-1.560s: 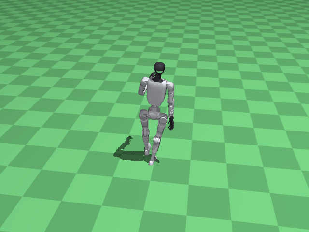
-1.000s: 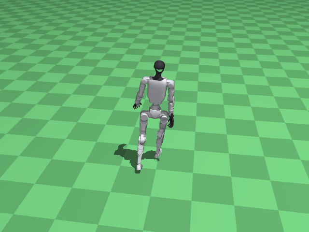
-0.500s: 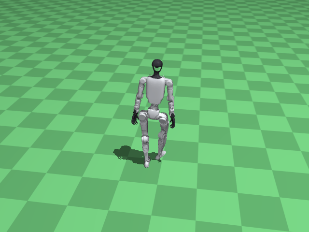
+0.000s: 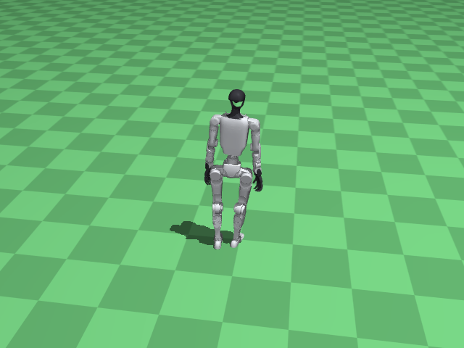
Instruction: Upper body actions
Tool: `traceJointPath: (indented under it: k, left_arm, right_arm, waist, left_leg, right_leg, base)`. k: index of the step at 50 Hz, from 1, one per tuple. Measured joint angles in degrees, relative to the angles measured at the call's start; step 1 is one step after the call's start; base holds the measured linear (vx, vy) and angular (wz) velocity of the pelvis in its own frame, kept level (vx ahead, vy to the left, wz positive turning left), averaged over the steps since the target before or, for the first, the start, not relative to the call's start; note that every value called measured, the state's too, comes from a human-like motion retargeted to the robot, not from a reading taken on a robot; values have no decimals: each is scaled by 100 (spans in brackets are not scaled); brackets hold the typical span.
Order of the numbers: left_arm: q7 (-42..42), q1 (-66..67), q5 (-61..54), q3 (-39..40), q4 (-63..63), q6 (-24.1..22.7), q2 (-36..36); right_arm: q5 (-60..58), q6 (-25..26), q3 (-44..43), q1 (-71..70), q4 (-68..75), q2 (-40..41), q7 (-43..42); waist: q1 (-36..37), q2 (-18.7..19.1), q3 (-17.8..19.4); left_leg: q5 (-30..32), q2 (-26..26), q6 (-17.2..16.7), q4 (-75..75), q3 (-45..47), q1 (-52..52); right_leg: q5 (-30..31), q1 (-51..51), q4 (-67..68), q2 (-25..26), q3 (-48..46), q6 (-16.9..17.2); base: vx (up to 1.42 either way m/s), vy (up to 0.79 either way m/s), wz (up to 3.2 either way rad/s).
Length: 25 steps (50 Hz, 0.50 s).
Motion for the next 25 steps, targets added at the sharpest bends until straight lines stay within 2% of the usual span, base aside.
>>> traceJointPath:
  k: [5, 10, 16, 21, 25]
  left_arm:
    - [-288, -61, 378, -132, -23, 120, 42]
    - [206, -100, 538, -267, 76, 366, 30]
    - [605, -41, 767, -331, 149, 434, -4]
    - [1603, 14, 652, -294, 164, 651, -66]
    - [2787, 23, 500, -283, 199, 803, -93]
  right_arm:
    - [-97, -64, 8, 41, -225, 143, 40]
    - [-176, -80, 77, 35, -229, 133, 192]
    - [-235, 81, -43, 116, -88, 90, 225]
    - [-188, 113, -146, 167, 50, 51, 242]
    - [-156, 145, -167, 191, 109, 25, 254]
  waist:
    - [-55, -42, -29]
    - [-79, -36, -41]
    - [-163, -47, -94]
    - [-224, -106, -134]
    - [-283, -204, -177]
  left_leg:
    - [28, 51, -107, -6, -11, 45]
    - [28, 165, -206, 72, 153, 37]
    - [-7, 251, -353, 368, 123, -69]
    - [-10, 302, -617, 1028, 50, -415]
    - [472, 232, -928, 2044, -52, -1049]
  right_leg:
    - [4, 78, -104, 86, 19, -75]
    - [-17, 47, -44, 143, 88, -180]
    - [-68, 116, -50, 181, 41, -267]
    - [-115, 137, -99, 134, 1, -312]
    - [-176, 109, -119, 2, -49, -354]
  base:
    - [3, -15, -5]
    - [4, -9, -14]
    - [3, -13, 7]
    - [4, -11, 14]
    - [1, -11, 22]
